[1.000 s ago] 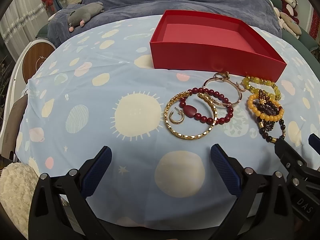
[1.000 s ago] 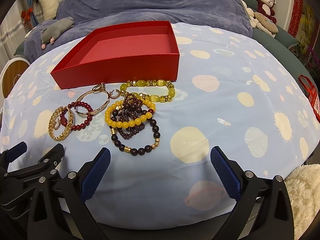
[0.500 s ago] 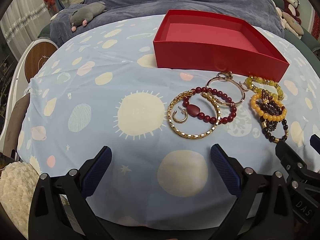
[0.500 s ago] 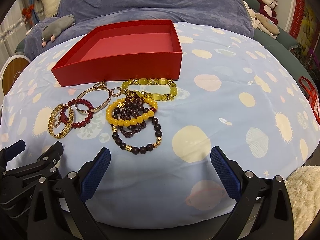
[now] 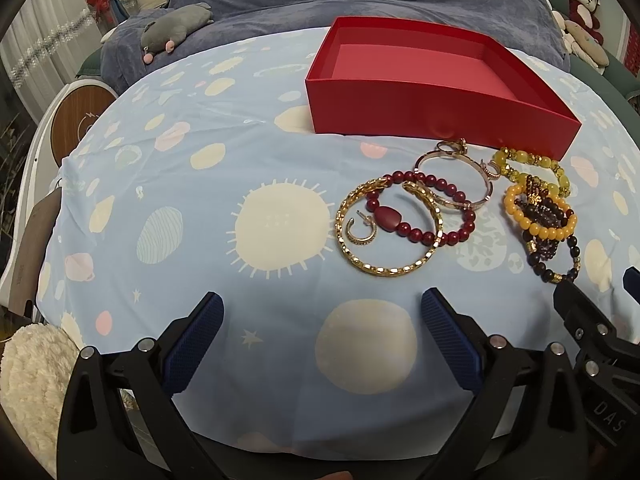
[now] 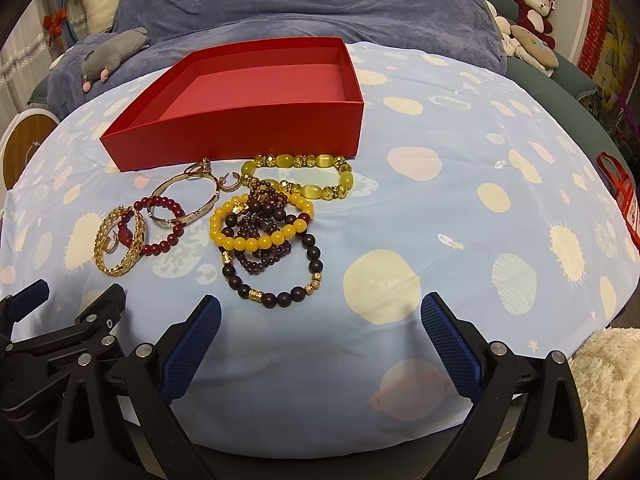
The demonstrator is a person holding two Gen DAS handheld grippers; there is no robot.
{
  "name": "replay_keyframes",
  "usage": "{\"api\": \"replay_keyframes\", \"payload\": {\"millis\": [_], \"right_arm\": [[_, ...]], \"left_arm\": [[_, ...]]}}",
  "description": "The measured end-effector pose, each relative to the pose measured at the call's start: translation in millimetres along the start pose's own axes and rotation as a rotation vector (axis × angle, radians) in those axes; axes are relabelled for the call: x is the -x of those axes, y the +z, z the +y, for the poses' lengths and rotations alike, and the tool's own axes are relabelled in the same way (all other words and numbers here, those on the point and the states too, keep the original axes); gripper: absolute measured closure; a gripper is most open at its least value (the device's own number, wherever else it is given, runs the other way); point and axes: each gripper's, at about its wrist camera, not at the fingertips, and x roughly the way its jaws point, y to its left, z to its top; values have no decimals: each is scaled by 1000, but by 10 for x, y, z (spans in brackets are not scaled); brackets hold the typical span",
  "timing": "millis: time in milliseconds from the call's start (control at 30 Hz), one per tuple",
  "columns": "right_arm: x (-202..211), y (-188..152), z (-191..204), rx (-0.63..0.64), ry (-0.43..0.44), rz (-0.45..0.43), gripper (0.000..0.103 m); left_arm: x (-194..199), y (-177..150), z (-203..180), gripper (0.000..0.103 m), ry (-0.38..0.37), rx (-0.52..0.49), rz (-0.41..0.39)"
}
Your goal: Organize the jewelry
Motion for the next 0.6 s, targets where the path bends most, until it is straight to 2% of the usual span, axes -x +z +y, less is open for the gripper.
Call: {"api": "replay_keyframes", "payload": {"millis": [600], "right_arm": [[17,-5,10,6,-6,-11,7]], "left_arm": [[10,7,11,9,-1,3,-9]]}}
